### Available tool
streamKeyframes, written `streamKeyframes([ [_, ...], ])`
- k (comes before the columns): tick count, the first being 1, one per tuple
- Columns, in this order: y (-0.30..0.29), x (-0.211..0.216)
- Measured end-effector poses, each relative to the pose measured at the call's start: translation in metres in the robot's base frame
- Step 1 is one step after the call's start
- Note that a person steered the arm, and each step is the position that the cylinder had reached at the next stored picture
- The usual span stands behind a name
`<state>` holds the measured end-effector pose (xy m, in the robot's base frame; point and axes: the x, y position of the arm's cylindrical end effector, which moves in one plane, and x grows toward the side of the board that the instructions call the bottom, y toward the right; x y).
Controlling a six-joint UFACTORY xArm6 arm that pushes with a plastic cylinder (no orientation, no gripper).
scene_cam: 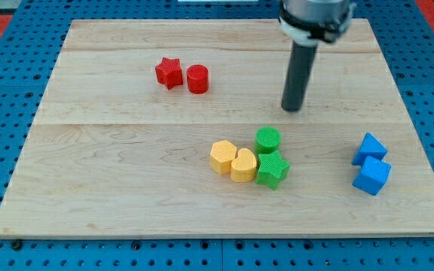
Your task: Move the yellow heart towards the red circle
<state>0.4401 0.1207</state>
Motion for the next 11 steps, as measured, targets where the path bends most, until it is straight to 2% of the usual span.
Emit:
streamKeyframes([
  [1,0.033,0.064],
  [2,0.016,0.145],
  [3,-0.096,0.156],
  [4,-0.05,0.117],
  [5,-0.029,0.113],
  [6,-0.107,0.113],
  [7,-0.105,0.06],
  [8,-0.113,0.065],
  [9,-0.059,0.077],
  [10,-0.051,0.065],
  [11,-0.083,0.048],
])
